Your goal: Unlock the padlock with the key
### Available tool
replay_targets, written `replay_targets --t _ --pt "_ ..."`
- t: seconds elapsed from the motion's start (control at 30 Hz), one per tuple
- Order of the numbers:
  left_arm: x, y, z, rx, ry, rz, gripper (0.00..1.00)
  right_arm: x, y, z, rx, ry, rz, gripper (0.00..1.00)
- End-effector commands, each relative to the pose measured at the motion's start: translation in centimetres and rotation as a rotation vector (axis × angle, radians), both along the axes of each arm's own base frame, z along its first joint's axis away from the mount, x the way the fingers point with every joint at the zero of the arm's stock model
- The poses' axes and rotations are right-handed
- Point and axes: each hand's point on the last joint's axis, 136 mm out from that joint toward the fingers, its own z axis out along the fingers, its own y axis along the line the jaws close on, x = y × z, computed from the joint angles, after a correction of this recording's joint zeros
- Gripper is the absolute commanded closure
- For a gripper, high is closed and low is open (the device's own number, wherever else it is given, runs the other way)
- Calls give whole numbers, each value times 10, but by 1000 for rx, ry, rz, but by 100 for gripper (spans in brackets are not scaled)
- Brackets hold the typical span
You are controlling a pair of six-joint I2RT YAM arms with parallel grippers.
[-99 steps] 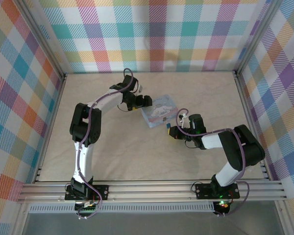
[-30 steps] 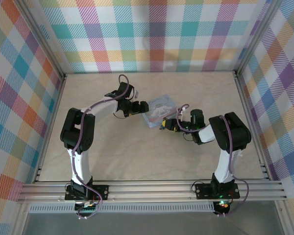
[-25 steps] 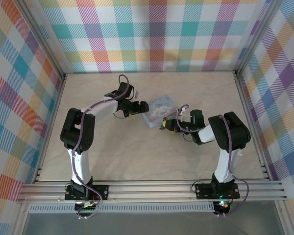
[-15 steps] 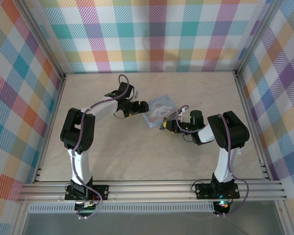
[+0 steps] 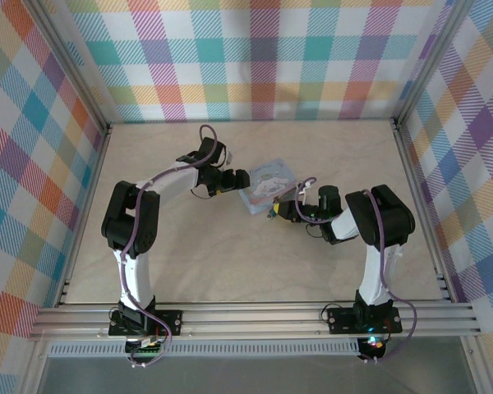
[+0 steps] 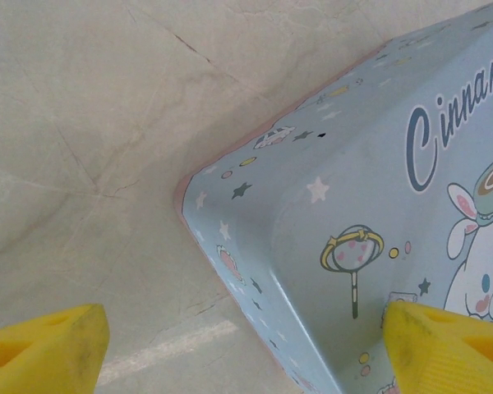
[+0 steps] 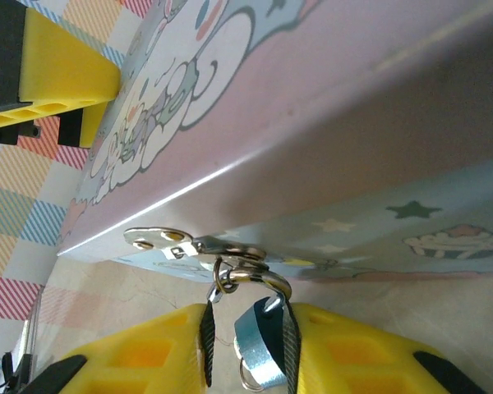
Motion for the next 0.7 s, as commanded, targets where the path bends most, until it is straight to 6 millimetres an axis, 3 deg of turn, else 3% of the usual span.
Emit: replay_targets --t 0.0,0.47,0.67 --pt "-12 5 -17 60 69 3 14 10 -3 -6 4 2 -39 71" --pt "-12 2 -17 55 67 1 14 17 -10 -16 -10 23 -103 77" --pt "-12 1 -18 55 65 4 14 17 -9 -4 30 -53 -101 74"
